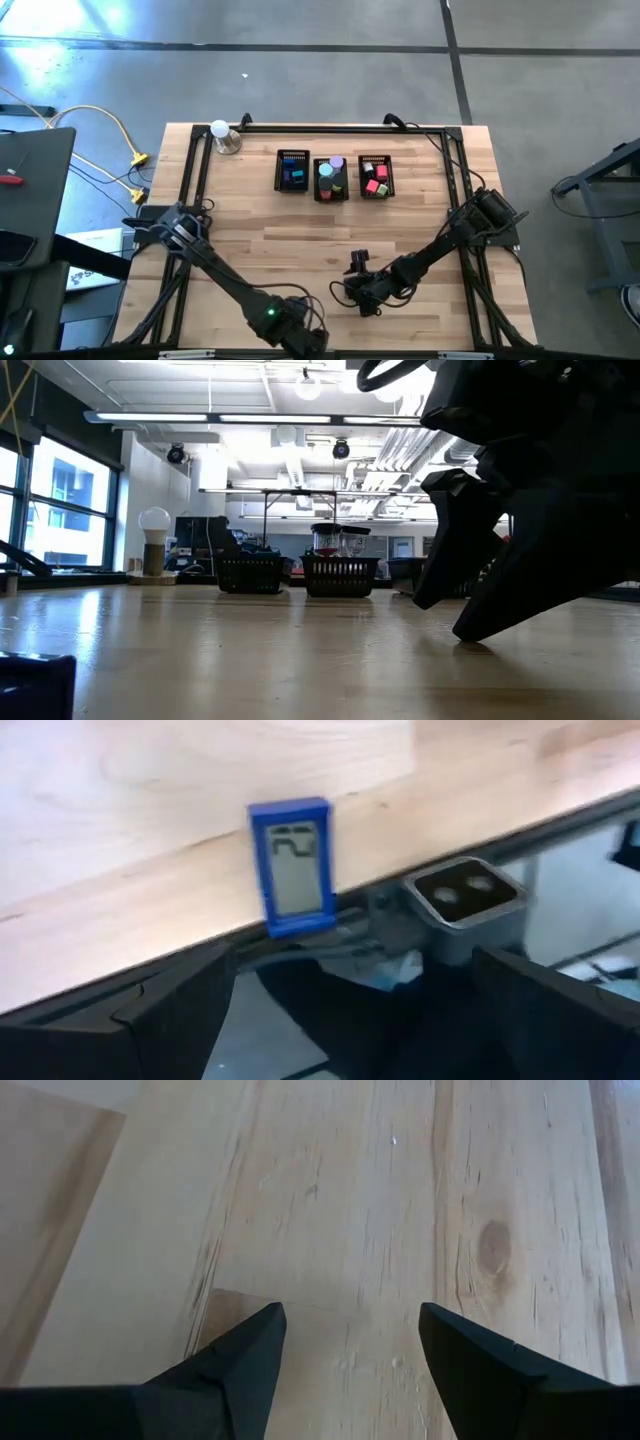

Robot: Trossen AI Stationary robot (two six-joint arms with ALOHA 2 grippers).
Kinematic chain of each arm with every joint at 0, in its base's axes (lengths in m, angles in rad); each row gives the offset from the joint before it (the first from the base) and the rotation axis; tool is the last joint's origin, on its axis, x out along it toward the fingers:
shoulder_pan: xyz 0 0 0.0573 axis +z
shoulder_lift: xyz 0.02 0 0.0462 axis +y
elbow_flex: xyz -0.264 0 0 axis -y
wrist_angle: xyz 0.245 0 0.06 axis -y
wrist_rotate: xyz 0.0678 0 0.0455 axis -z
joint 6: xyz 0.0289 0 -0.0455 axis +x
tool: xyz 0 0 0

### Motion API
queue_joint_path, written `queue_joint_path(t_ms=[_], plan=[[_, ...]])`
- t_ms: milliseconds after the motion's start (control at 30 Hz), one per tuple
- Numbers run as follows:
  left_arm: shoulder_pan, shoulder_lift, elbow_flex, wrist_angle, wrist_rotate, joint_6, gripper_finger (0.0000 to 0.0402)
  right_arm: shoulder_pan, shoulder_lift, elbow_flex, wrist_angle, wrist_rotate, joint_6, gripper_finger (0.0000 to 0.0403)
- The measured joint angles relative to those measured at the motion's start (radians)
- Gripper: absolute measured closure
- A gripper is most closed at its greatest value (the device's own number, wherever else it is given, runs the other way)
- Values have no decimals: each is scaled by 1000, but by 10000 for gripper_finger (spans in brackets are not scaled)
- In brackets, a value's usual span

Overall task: Pick & Place Office items
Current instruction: Put the blue digital clock into the left black bin

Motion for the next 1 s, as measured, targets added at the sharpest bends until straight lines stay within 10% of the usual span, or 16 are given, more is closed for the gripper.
queue_joint_path(t_ms=[1000], plan=[[32,74,0,-56,25,61,8,0,0,0,2,-3,1,177]])
